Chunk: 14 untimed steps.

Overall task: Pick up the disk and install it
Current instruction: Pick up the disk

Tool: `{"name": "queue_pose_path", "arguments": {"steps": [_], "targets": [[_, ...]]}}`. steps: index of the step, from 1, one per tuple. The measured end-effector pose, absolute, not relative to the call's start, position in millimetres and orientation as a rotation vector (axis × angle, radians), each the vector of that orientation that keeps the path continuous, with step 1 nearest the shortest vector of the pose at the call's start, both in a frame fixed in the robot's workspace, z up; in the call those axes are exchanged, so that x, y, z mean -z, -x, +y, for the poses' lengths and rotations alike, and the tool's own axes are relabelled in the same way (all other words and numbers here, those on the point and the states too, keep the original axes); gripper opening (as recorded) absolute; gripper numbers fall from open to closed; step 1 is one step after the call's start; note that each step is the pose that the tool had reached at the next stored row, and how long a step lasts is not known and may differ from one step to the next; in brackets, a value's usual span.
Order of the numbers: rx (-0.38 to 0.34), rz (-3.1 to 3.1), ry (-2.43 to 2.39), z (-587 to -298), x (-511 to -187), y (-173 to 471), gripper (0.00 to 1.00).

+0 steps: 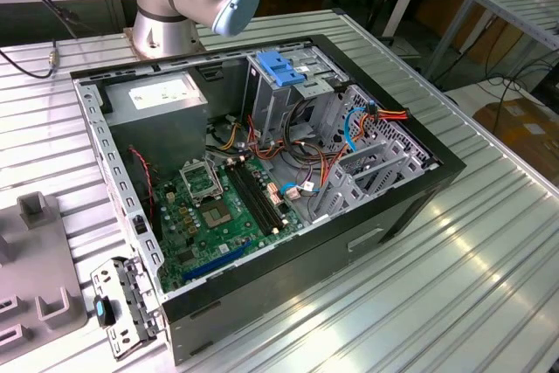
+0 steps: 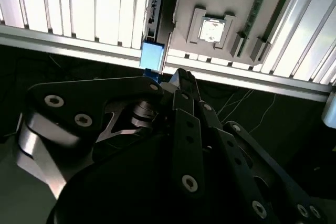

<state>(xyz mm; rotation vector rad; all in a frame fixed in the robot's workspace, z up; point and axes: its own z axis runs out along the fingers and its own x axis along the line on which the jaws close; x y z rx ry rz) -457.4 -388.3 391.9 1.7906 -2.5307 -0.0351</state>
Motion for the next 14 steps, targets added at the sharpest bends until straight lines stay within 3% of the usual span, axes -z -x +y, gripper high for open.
{"name": "queue_pose_path", "arguments": {"steps": [14], "targets": [[0.031, -2.408, -1.951, -388.3, -391.9, 457.4, 0.11]]}}
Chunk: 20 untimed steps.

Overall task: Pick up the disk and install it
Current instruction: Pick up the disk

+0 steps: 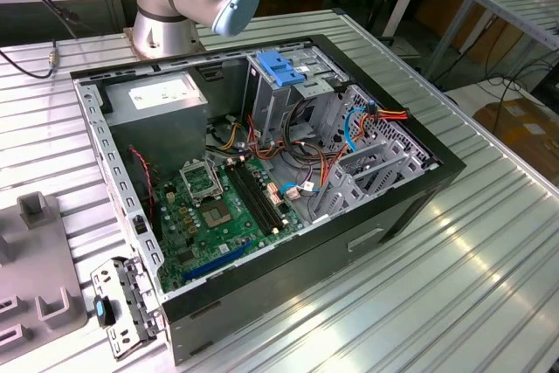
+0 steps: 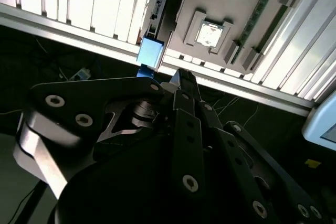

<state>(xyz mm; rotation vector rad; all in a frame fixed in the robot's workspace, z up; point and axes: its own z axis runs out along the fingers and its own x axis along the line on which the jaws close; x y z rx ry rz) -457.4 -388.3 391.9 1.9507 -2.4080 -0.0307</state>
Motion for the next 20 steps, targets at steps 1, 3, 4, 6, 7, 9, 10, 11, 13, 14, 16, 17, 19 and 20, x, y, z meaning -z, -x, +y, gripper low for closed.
{"name": "queue_pose_path", "arguments": {"steps": [1, 3, 4, 6, 7, 9, 10, 11, 13, 14, 16, 17, 19, 20], "targets": [[0.03, -2.402, -1.958, -388.3, -391.9, 457.4, 0.11], [0.03, -2.389, -1.974, -388.3, -391.9, 457.4, 0.11], [0.03, -2.382, -1.982, -388.3, -391.9, 457.4, 0.11], [0.029, -2.354, -2.015, -388.3, -391.9, 457.4, 0.11], [0.028, -2.342, -2.028, -388.3, -391.9, 457.4, 0.11], [0.028, -2.327, -2.045, -388.3, -391.9, 457.4, 0.11], [0.027, -2.308, -2.067, -388.3, -391.9, 457.4, 0.11], [0.026, -2.289, -2.088, -388.3, -391.9, 457.4, 0.11], [0.024, -2.25, -2.13, -388.3, -391.9, 457.4, 0.11], [0.023, -2.232, -2.149, -388.3, -391.9, 457.3, 0.11], [0.022, -2.186, -2.196, -388.3, -392.0, 457.3, 0.11], [0.02, -2.161, -2.221, -388.2, -391.9, 457.2, 0.11], [0.006, -2.156, -2.238, -388.1, -391.3, 457.3, 0.11], [-0.001, -2.159, -2.24, -387.7, -391.1, 457.3, 0.11]]}}
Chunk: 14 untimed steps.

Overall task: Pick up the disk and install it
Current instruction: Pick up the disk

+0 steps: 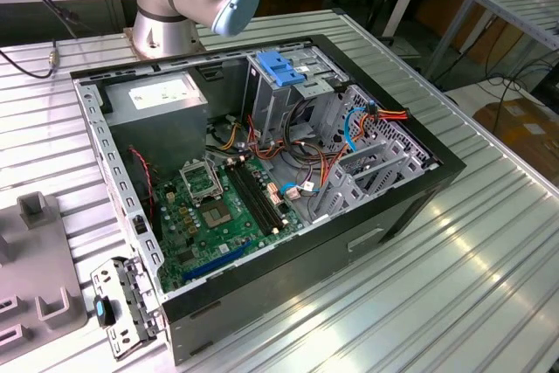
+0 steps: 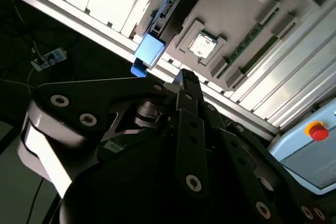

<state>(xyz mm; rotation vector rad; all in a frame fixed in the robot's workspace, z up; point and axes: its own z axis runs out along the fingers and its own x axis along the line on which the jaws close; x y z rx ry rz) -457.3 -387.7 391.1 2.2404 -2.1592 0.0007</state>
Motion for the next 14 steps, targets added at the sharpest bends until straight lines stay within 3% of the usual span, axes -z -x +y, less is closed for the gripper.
{"name": "queue_pose_path", "arguments": {"steps": [14], "targets": [[-0.02, -2.257, -2.157, -382.7, -385.3, 459.8, 0.11]]}}
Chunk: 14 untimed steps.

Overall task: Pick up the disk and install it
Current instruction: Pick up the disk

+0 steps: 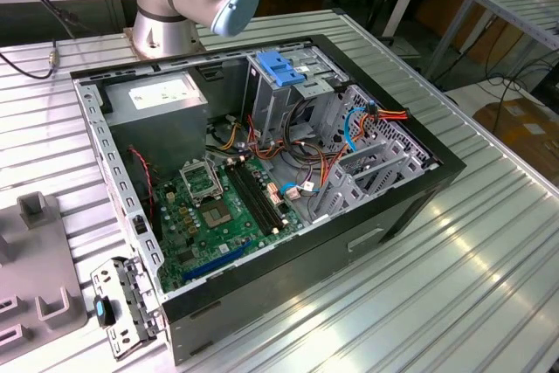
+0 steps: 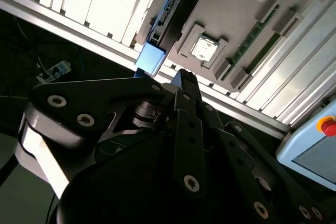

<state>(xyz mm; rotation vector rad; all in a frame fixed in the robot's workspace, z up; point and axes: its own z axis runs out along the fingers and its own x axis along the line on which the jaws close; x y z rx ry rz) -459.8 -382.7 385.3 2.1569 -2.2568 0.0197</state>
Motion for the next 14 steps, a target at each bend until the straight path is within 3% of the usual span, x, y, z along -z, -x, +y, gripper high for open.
{"name": "queue_pose_path", "arguments": {"steps": [4, 6, 7, 12, 13, 14], "targets": [[-0.026, -2.26, -2.16, -382, -385, 463, 0.11], [-0.03, -2.261, -2.16, -378, -384, 464, 0.24], [-0.031, -2.26, -2.16, -375, -384, 464, 0.24], [-0.034, -2.262, -2.162, -367, -375, 475, 0.53], [-0.036, -2.263, -2.162, -367, -374, 476, 0.53], [-0.036, -2.263, -2.163, -367, -371, 476, 0.6]]}}
